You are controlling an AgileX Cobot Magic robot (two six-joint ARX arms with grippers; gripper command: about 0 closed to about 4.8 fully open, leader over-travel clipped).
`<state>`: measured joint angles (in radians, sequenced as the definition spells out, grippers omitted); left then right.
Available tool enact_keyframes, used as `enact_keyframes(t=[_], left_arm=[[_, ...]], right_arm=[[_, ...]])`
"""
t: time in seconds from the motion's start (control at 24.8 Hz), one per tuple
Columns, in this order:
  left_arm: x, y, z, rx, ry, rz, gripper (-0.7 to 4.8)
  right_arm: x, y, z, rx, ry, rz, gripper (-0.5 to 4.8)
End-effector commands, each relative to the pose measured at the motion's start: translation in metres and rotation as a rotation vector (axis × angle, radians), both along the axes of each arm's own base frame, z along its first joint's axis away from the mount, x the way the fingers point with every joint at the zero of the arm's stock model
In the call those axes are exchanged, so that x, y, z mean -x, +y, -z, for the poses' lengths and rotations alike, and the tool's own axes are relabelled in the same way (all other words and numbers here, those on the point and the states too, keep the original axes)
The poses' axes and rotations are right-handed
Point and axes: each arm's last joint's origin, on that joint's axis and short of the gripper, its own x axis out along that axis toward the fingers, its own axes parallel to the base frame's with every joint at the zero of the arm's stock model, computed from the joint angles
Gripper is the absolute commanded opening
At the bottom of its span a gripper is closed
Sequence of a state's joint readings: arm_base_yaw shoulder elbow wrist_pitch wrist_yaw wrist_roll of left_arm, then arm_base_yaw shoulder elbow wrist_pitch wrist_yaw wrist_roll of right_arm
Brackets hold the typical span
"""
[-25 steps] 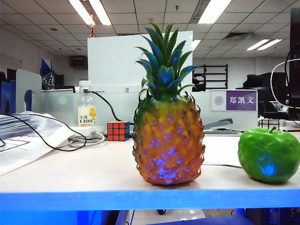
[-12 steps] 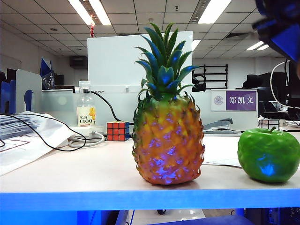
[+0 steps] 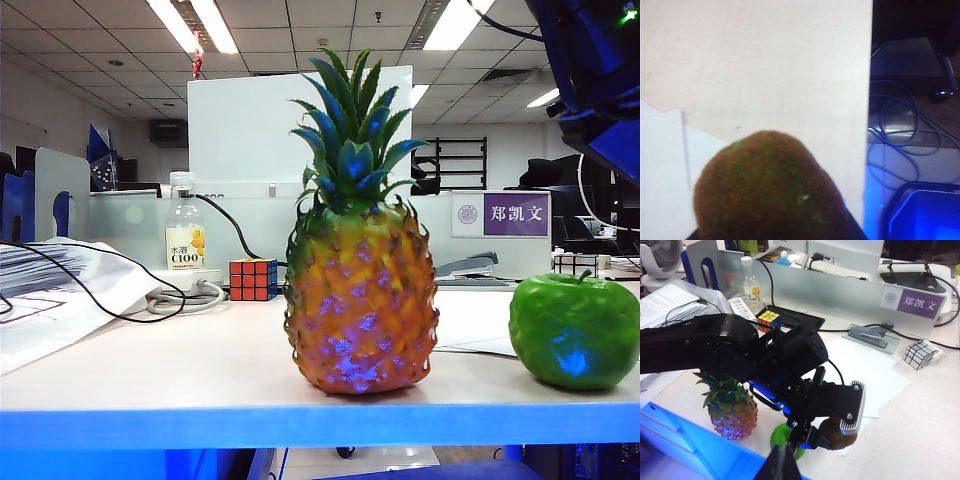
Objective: Arrange all the fruits from large to small from left to right in a row.
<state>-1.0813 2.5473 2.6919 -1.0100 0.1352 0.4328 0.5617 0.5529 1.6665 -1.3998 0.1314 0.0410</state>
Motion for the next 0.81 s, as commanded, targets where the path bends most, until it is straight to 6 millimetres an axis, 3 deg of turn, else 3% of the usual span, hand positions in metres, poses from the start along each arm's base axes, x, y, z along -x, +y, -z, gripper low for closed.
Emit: enact_keyframes(t=[0.04,0.44,0.81], left_arm=[[0.001,-0.002,0.004,0.006,0.020,0.020,-0.05],[0.006,-0.013,0.022,0.011,0.067,0.080,-0.05],[0.005,-0.019,0.052,-0.058,0.086,0.097,-0.05]], right_arm=[[-0.002,0.001,-0.003,-0.005,-0.010,0.014,-0.05],[-0.005,0.002,-0.003,0.024,-0.016,0.027,-0.05],[-0.005,0.002,-0.003,0.022,-0.016,0.027,-0.05]])
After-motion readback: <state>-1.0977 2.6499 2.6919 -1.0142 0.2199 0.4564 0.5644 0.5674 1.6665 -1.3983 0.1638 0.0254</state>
